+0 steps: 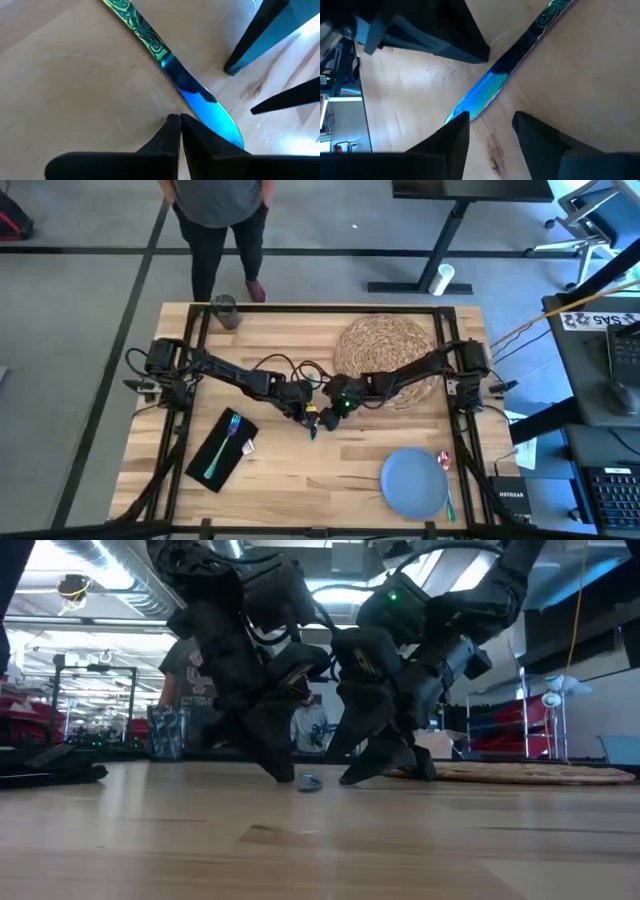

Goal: Set table place
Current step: Put the blue knife on the brown placemat

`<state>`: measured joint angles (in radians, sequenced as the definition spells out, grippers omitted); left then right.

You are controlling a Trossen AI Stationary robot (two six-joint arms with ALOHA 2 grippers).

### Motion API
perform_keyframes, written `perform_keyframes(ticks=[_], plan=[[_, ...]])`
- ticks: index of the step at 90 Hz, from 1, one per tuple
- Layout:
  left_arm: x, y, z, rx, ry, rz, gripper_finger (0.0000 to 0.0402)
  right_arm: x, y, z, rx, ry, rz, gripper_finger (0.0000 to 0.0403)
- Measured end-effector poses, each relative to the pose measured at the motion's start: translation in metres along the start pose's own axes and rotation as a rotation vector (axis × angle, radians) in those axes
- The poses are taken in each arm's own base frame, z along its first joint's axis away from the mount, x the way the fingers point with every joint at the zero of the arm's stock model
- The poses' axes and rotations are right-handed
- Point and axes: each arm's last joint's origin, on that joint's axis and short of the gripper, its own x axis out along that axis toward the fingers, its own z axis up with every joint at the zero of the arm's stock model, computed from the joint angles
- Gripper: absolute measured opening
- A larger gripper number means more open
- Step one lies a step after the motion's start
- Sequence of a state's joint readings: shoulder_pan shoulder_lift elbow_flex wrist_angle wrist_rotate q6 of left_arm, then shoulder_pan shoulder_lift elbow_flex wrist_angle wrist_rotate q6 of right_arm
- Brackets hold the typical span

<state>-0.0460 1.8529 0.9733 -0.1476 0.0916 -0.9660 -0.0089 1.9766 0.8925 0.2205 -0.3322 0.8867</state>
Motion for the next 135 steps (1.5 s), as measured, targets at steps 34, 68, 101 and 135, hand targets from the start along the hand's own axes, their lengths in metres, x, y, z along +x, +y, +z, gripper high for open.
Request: perform_keyframes(ticks=[34,68,101,135], plan=[[0.002,-0.004,0.003,0.019,-0.036,-0.048,0.0,0.0,-0.001,0.001,-0.007,0.002,-0.002,0.0149],[-0.01,-0.008,0.004,0.027,-0.036,-0.068,0.0,-0.001,-0.001,0.001,-0.026,0.005,-0.004,0.0149],[-0.011,-0.007,0.009,0.06,-0.077,-0.069,0.0,-0.001,-0.002,0.001,-0.028,0.007,-0.008,0.0149],[-0.008,-0.001,0.019,0.1,-0.091,-0.075,0.0,-0.001,-0.003,0.001,-0.023,0.005,-0.012,0.0149]])
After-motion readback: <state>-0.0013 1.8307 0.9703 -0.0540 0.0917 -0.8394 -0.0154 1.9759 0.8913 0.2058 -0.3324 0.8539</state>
